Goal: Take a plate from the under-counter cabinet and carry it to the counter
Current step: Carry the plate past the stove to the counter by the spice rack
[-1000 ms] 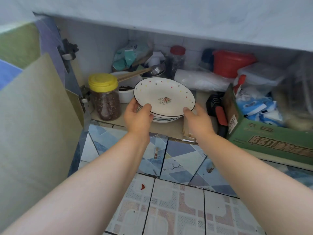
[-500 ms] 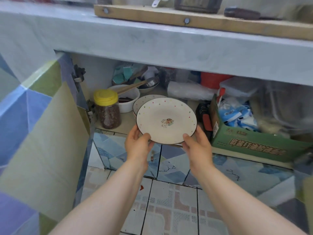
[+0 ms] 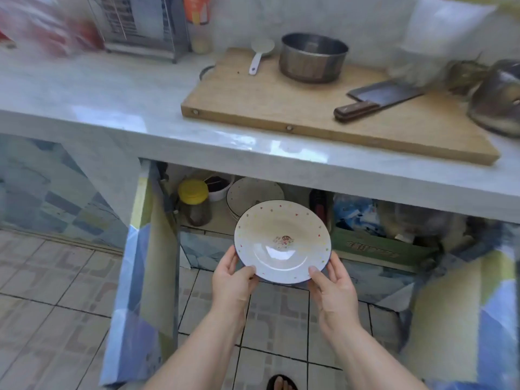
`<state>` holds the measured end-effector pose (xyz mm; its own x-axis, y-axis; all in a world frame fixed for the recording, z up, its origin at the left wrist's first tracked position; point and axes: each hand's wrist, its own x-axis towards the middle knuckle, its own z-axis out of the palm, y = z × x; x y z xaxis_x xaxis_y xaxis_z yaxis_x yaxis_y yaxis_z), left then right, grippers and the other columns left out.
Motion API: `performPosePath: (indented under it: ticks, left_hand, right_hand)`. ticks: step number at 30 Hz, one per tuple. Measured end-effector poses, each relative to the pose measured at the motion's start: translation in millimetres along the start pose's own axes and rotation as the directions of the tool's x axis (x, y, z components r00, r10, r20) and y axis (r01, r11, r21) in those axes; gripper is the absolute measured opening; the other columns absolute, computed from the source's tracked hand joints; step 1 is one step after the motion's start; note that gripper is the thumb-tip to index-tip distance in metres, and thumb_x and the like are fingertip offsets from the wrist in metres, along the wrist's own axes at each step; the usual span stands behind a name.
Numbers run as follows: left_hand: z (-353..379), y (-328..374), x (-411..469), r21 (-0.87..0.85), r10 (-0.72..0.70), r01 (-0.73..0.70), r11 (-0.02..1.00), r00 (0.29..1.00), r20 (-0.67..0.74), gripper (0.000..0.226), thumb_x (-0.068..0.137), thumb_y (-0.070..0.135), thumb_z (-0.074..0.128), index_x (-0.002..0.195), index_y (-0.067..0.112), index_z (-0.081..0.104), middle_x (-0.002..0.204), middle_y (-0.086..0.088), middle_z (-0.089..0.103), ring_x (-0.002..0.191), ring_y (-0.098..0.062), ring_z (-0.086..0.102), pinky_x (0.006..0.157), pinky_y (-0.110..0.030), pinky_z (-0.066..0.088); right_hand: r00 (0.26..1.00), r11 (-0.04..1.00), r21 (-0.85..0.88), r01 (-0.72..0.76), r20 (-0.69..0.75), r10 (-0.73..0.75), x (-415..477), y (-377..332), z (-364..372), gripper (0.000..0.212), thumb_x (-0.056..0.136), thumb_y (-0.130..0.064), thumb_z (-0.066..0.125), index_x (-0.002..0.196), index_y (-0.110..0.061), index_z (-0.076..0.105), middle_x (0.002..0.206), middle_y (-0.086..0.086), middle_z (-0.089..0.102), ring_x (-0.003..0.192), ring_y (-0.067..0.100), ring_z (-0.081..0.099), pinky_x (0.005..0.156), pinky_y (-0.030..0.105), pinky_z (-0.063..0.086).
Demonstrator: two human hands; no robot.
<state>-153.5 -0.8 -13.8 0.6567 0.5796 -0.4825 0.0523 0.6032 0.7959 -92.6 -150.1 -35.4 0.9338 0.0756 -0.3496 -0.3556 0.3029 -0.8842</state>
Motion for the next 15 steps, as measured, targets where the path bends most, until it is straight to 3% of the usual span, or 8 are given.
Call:
performPosePath:
  ticks: [3, 6, 12, 15]
  left_hand:
    - [-3, 38, -52, 0.024, 0.023, -0.025, 0.999, 0.998, 0.06, 0.06, 0.072, -0.016, 0.061, 0.118, 0.023, 0.059, 0.119, 0.007, 0.062, 0.094, -0.014, 0.068, 0.064, -0.025, 0.056]
    - [-8, 73, -103, 0.1, 0.033, -0.045, 0.994, 0.993, 0.116, 0.062, 0.073, -0.012, 0.064, 0.123, 0.024, 0.055, 0.118, 0.012, 0.059, 0.086, -0.006, 0.069, 0.066, -0.024, 0.056]
    - [-2, 125, -190, 0.171, 0.029, -0.061, 0.983, 0.982, 0.187, 0.066, 0.073, -0.009, 0.065, 0.13, 0.023, 0.051, 0.128, 0.005, 0.057, 0.1, -0.016, 0.064, 0.076, -0.032, 0.055]
    - [8, 141, -229, 0.176, 0.01, -0.053, 0.983, 0.971, 0.237, 0.064, 0.072, -0.009, 0.064, 0.123, 0.028, 0.055, 0.125, 0.005, 0.06, 0.099, -0.016, 0.065, 0.076, -0.034, 0.055]
  right_hand:
    - [1.0, 0.999, 0.038, -0.012, 0.006, 0.012, -46, -37, 4, 0.059, 0.081, 0.006, 0.06, 0.132, -0.021, 0.049, 0.131, -0.003, 0.059, 0.118, 0.017, 0.056, 0.09, 0.037, 0.05]
    - [1.0, 0.999, 0.046, -0.018, 0.018, 0.017, -96, -71, 7, 0.058, 0.081, 0.006, 0.06, 0.131, -0.022, 0.05, 0.129, -0.003, 0.06, 0.115, 0.017, 0.059, 0.085, 0.035, 0.052]
    - [0.999, 0.995, 0.087, 0.044, -0.032, -0.042, -187, -137, 6, 0.056, 0.081, 0.006, 0.06, 0.13, -0.021, 0.051, 0.127, 0.0, 0.062, 0.112, 0.018, 0.06, 0.07, 0.027, 0.055]
    - [0.993, 0.993, 0.082, 0.088, -0.083, -0.082, -226, -172, -5, 0.054, 0.08, 0.005, 0.062, 0.125, -0.022, 0.054, 0.124, 0.0, 0.064, 0.109, 0.017, 0.062, 0.07, 0.027, 0.056]
